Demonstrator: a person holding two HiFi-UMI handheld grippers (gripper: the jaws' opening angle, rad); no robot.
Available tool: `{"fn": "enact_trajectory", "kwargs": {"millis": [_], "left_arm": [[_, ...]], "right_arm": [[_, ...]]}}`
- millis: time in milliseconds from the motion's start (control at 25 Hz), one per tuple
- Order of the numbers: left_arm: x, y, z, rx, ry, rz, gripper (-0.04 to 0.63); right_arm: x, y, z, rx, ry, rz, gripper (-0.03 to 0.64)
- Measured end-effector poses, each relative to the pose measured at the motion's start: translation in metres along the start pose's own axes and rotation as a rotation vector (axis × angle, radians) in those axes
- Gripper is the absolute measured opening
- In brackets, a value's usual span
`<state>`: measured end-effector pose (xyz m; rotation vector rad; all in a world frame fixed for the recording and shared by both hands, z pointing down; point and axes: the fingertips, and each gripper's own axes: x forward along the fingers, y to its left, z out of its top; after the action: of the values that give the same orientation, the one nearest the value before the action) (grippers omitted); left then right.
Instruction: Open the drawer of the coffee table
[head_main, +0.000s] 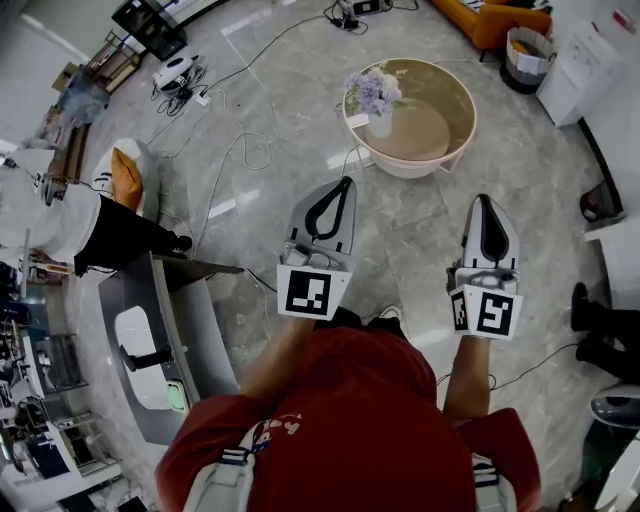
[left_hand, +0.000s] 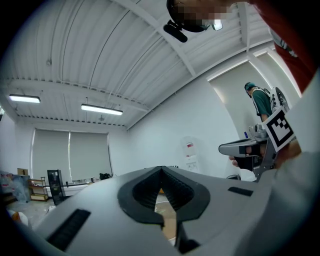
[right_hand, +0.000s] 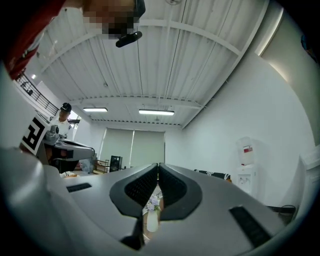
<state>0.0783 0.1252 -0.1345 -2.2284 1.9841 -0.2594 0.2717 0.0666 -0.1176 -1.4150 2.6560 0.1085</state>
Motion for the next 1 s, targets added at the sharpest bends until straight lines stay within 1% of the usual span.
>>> {"fn": "enact_trajectory", "kwargs": {"millis": [120, 240, 440, 560, 720, 920, 1000], "left_arm": [[0.009, 0.003, -0.001, -0.008, 0.003, 0.006, 0.012], [0.018, 0.013, -0.007, -0.031, -0.003, 0.005, 0.012], [0.039, 0.049, -0.029, -0.078, -0.015, -0.023, 0.012], [0.056, 0.082, -0.046, -0.099, -0.022, -0.056, 0.012], [0.076, 0.145, -0.068, -0.094, -0.039, -0.098, 0.012], [0.103, 0.217, -0.089, -0.127, -0.041, -0.169, 0.012], [0.111, 0.24, -0.098, -0.149, -0.027, -0.186, 0.012]], "right_arm": [[0.01, -0.003, -0.002, 0.002, 0.007, -0.002, 0.023], [0.025, -0.001, -0.004, -0.005, 0.012, -0.014, 0.023], [0.057, 0.017, -0.014, -0.032, 0.034, -0.041, 0.023], [0.083, 0.035, -0.025, -0.037, 0.044, -0.085, 0.023], [0.13, 0.075, -0.039, -0.035, 0.053, -0.139, 0.023], [0.187, 0.121, -0.042, -0.022, 0.062, -0.215, 0.023], [0.207, 0.138, -0.043, -0.031, 0.069, -0.232, 0.023]]}}
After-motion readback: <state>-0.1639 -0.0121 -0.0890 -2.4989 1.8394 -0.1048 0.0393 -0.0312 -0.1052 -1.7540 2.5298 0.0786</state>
